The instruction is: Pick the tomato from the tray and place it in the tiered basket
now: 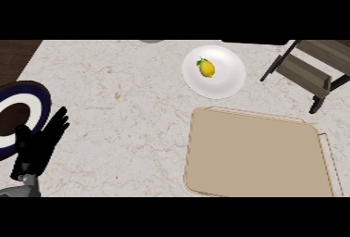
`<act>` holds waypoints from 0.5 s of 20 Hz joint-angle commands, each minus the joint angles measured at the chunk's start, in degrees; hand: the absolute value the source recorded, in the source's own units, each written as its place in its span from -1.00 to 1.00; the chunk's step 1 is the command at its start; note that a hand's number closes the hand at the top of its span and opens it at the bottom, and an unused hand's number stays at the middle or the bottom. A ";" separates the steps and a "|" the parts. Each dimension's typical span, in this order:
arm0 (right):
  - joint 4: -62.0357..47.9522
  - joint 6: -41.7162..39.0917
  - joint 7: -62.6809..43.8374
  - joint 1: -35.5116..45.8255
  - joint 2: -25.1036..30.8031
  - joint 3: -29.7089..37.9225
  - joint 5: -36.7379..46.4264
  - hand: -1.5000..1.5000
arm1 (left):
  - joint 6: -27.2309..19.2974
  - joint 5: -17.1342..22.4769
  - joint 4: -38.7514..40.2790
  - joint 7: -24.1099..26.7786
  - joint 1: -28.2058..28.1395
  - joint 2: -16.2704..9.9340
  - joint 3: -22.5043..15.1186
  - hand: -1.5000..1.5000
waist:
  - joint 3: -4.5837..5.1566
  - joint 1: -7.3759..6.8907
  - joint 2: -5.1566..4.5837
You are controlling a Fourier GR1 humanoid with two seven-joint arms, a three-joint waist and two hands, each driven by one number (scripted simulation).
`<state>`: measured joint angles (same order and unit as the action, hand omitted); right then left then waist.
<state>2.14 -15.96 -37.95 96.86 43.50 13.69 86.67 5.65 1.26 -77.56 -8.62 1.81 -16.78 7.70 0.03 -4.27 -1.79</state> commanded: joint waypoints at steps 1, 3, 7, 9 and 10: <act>0.83 -0.65 -8.52 -1.09 0.30 2.69 -2.80 -1.00 | 0.57 0.31 0.50 0.82 -0.33 0.06 0.22 0.00 | -0.01 0.10 0.10; 2.10 0.90 -6.00 -2.29 1.37 3.67 -3.90 -1.00 | -0.14 0.06 0.17 0.11 0.70 0.12 0.35 0.00 | -0.06 0.06 -0.09; 5.97 6.35 -2.87 -2.48 1.97 4.31 -4.66 -1.00 | 0.71 0.08 1.54 0.00 1.16 -0.93 0.88 0.00 | -0.07 0.52 -0.07; 8.49 9.65 -4.46 -0.95 0.36 4.10 -4.51 -1.00 | 0.80 0.80 0.13 -0.87 0.56 -1.97 2.07 0.00 | -0.06 0.49 0.48; 9.56 10.55 -6.55 1.18 0.91 4.19 -4.37 -1.00 | 1.39 1.31 -1.32 -1.59 -0.13 -1.33 1.30 0.00 | -0.06 -0.49 0.35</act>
<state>8.26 -9.45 -42.89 95.82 44.13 17.40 82.69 6.33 1.80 -77.65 -9.05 1.98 -17.54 8.61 -0.05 -4.18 -1.61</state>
